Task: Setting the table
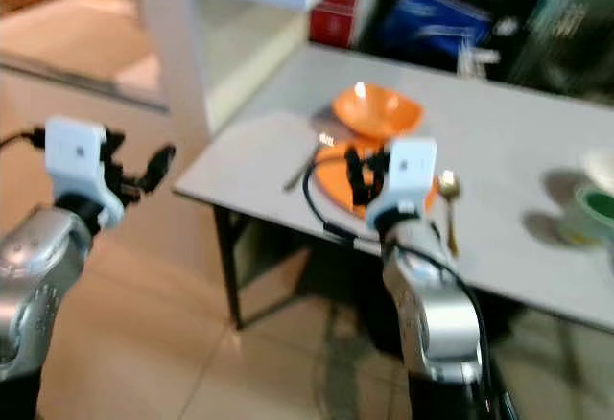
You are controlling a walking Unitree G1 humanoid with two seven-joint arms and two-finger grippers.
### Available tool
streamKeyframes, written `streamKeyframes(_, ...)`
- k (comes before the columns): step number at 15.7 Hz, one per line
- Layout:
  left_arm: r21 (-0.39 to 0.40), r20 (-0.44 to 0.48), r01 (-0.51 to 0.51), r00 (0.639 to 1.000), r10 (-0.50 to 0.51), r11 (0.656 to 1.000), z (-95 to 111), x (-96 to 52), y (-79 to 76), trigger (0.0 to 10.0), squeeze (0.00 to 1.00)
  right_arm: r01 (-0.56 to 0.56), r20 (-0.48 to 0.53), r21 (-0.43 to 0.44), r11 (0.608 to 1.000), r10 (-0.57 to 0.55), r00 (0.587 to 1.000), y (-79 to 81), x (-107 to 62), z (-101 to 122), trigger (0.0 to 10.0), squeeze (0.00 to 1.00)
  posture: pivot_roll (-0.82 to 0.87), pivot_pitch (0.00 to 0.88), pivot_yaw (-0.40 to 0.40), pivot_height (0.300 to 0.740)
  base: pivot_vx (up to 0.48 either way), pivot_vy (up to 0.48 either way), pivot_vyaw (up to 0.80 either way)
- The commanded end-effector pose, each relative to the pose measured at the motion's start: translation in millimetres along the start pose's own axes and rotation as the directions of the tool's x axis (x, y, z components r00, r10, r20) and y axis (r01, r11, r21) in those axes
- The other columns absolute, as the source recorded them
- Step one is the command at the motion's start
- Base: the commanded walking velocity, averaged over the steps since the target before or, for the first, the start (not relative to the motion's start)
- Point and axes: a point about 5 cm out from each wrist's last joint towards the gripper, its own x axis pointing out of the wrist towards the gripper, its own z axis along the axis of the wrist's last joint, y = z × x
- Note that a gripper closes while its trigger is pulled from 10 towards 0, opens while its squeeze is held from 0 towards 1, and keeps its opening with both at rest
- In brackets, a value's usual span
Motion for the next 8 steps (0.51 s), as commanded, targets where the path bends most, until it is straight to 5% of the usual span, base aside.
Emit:
streamKeyframes(1,0.001,0.006,-0.006,1.0,0.006,1.0,0.3,3.2,-3.5,10.0,1.0,0.017,-0.028,-0.013,1.0,-0.017,0.999,-3.9,2.2,-6.9,10.0,1.0,0.07,0.0,-0.026,0.74,0.0,0.48,-0.8)
streamKeyframes(2,0.004,0.008,-0.015,1.0,0.015,1.0,0.0,3.2,-2.8,10.0,1.0,0.007,-0.024,-0.012,1.0,-0.007,1.0,-1.4,4.6,-6.1,10.0,1.0,0.07,0.0,-0.028,0.74,0.0,0.48,-0.8)
streamKeyframes(3,0.006,0.002,-0.015,1.0,0.015,1.0,-1.6,2.6,-3.7,10.0,0.0,0.007,-0.023,-0.014,1.0,-0.007,1.0,-0.7,6.7,-6.0,10.0,1.0,0.08,0.0,-0.037,0.74,0.0,0.48,-0.8)
streamKeyframes(8,0.055,0.035,-0.031,0.999,0.029,0.998,-0.5,-0.3,-6.6,10.0,0.0,0.005,-0.027,0.002,1.0,-0.005,1.0,-5.3,10.0,-4.2,10.0,1.0,0.08,0.006,-0.047,0.74,0.0,0.48,-0.8)
